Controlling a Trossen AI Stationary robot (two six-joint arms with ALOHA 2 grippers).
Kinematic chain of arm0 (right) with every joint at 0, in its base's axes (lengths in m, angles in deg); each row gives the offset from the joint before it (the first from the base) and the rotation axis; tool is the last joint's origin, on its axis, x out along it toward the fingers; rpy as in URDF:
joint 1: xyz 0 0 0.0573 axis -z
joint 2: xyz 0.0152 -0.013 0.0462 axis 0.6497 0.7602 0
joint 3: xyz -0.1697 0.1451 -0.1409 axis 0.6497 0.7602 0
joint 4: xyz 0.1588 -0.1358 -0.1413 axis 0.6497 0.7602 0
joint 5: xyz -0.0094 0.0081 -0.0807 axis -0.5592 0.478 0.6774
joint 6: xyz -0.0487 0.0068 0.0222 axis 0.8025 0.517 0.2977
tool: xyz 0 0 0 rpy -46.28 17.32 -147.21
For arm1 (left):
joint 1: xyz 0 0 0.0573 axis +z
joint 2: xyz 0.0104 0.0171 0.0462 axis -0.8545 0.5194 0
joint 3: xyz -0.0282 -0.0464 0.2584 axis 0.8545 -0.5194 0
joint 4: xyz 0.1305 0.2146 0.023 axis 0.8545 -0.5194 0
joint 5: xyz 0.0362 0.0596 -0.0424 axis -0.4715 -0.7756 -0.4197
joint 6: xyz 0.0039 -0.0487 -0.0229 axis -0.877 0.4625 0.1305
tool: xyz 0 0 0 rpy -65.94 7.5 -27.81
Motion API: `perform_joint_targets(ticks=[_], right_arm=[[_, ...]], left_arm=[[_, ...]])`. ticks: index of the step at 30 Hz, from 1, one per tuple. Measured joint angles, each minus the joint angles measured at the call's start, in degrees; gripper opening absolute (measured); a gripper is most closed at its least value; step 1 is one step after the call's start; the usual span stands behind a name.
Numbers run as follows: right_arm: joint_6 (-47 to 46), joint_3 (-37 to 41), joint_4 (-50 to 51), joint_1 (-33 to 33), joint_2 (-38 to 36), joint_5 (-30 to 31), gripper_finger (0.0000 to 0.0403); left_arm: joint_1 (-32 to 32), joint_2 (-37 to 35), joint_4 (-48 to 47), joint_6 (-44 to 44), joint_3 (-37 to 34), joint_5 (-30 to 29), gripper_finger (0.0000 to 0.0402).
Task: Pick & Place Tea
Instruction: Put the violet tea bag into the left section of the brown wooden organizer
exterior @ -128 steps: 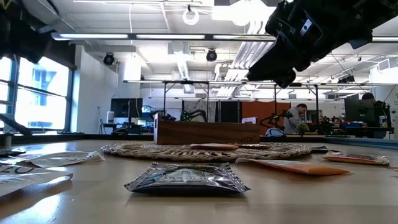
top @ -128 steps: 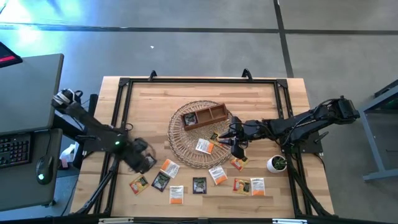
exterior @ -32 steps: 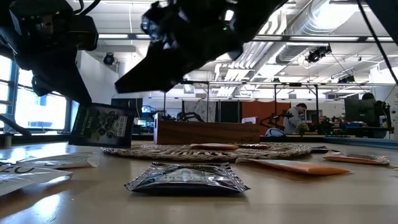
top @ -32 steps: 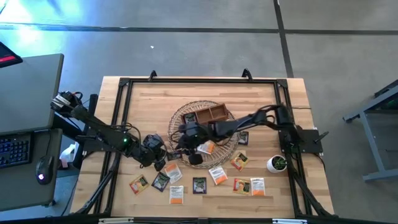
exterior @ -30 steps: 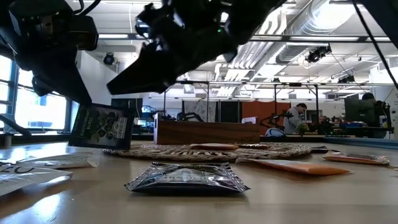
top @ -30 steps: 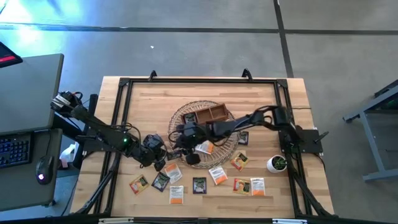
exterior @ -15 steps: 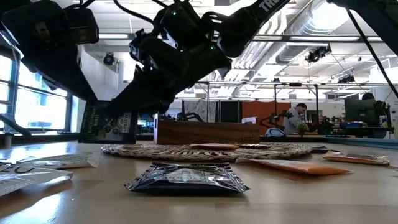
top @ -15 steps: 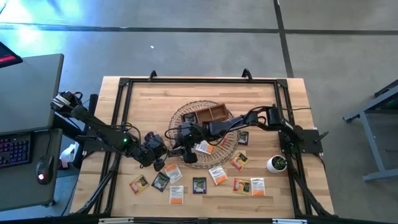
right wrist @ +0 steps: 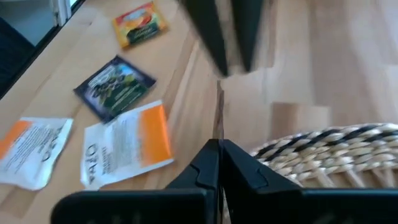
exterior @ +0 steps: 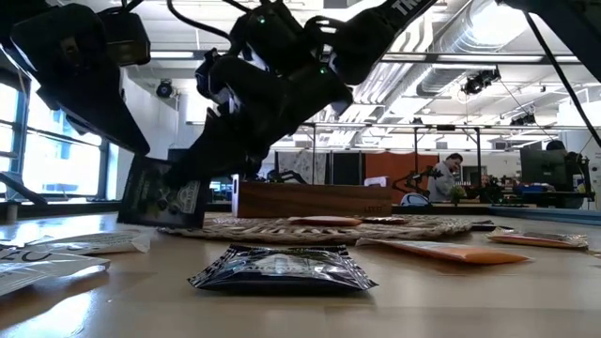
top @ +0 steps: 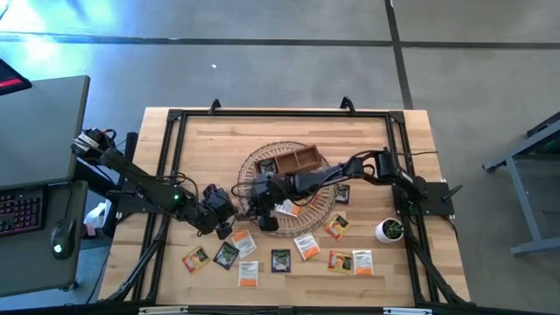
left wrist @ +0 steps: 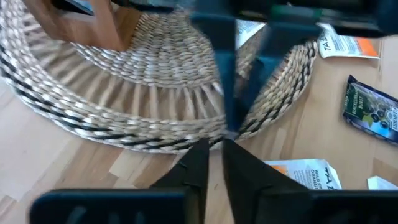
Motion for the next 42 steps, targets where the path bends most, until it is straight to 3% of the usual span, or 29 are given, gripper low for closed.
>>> perform_joint_targets(ticks=[9, 16, 22, 27, 29, 31, 35, 38, 42], right_arm=[[-0.33, 0.04, 3.16, -4.74, -1.05, 12.39, 0.0006], [-2.06, 0.04, 5.52, -4.30, -7.66, 15.71, 0.0007], [1.08, 0.09, 19.76, -4.07, -17.80, 19.09, 0.0008], [1.33, 6.02, 26.71, -5.34, -28.74, 29.44, 0.0005], [-0.19, 13.40, 22.51, -5.71, -34.26, 29.37, 0.0005], [-1.97, 23.17, 12.55, -5.78, -39.96, 25.58, 0.0003], [-5.89, 42.68, -20.06, -5.12, -47.87, 22.88, 0.0003], [-6.38, 52.50, -40.60, -4.18, -47.72, 22.21, 0.0002], [-9.30, 55.88, -51.62, -3.25, -42.81, 19.99, 0.0001]], left_arm=[[-0.04, 0.00, 0.25, -0.22, 0.00, -1.27, 0.0162], [-0.03, 0.00, 8.81, -8.57, 0.00, -3.60, 0.0183], [-0.02, -0.11, 21.30, -21.15, 0.17, -13.67, 0.0183], [0.01, -0.51, 28.82, -34.54, 0.17, -24.57, 0.0183], [-0.03, -0.59, 31.59, -38.87, 0.24, -24.02, 0.0183], [-0.01, -0.59, 34.10, -41.25, 0.26, -20.96, 0.0183], [1.63, -0.51, 37.48, -43.27, 0.28, -12.32, 0.0183], [4.74, 0.61, 42.44, -41.91, 0.28, -7.95, 0.0183], [10.10, 1.83, 49.58, -41.57, 0.31, 1.23, 0.0183]])
